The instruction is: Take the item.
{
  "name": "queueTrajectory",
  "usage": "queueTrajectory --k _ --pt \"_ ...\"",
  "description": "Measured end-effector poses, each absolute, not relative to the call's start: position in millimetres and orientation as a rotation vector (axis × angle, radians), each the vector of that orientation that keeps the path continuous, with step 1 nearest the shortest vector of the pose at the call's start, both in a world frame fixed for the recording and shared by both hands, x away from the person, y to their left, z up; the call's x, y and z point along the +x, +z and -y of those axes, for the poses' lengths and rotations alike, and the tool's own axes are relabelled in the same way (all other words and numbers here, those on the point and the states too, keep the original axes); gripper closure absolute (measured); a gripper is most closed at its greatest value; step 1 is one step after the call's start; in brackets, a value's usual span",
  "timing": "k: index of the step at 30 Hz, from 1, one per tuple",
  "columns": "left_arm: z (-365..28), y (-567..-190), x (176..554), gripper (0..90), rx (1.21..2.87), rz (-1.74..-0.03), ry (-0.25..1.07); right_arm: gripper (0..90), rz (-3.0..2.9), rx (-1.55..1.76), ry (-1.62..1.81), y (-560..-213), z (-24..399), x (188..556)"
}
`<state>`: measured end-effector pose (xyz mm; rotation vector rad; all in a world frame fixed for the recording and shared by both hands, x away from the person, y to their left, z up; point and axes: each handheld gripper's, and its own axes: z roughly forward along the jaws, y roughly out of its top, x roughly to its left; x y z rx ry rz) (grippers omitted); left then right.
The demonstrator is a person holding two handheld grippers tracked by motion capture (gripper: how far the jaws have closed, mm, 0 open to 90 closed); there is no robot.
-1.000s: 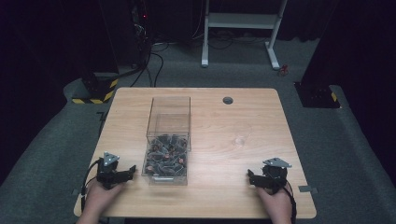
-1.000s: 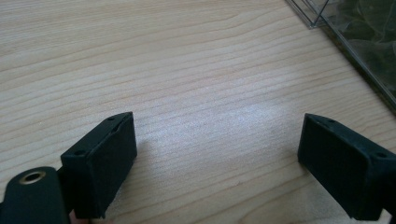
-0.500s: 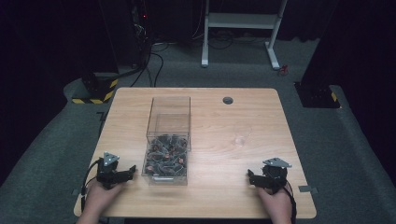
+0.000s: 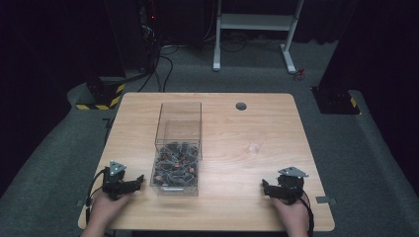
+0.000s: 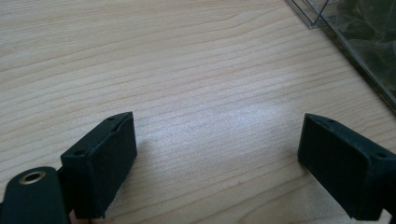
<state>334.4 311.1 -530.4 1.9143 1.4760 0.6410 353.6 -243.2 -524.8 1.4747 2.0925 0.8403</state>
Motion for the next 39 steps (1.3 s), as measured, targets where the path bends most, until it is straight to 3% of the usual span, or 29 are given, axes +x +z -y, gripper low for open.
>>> queueTrajectory --k 39 --pt "-311.1 -530.4 334.5 11.9 1.914 -1.476 0.641 8.7 -2.108 1.255 1.008 -483.3 209.7 339.0"
